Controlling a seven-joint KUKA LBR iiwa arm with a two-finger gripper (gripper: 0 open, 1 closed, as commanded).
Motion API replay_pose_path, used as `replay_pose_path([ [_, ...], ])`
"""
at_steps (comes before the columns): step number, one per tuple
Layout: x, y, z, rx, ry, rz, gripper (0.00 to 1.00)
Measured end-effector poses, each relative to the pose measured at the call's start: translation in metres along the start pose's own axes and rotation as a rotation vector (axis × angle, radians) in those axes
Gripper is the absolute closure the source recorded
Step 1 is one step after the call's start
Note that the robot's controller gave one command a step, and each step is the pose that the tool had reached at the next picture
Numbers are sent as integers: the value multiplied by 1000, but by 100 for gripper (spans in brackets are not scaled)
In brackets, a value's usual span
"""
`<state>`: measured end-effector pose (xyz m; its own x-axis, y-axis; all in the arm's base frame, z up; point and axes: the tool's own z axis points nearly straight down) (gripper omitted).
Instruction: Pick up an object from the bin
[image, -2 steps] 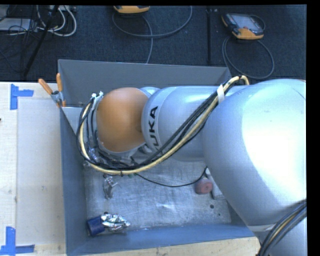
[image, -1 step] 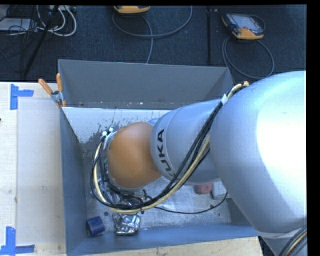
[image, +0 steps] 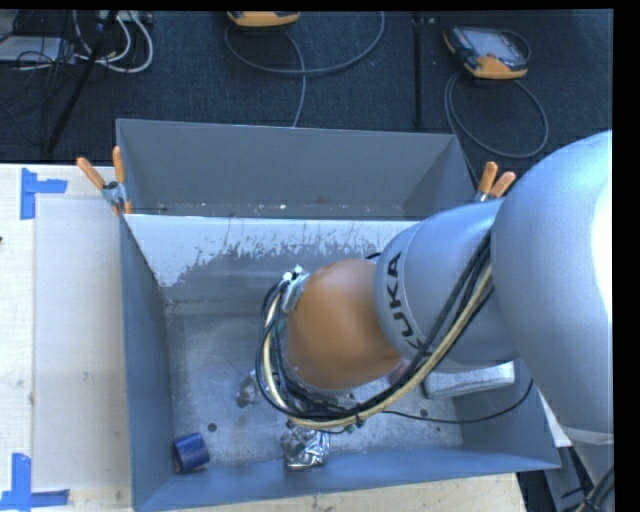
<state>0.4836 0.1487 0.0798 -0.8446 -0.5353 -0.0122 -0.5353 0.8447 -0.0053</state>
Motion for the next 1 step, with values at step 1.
replay_pose_path([
  [1, 29, -58, 7, -4, 1, -168, 0],
])
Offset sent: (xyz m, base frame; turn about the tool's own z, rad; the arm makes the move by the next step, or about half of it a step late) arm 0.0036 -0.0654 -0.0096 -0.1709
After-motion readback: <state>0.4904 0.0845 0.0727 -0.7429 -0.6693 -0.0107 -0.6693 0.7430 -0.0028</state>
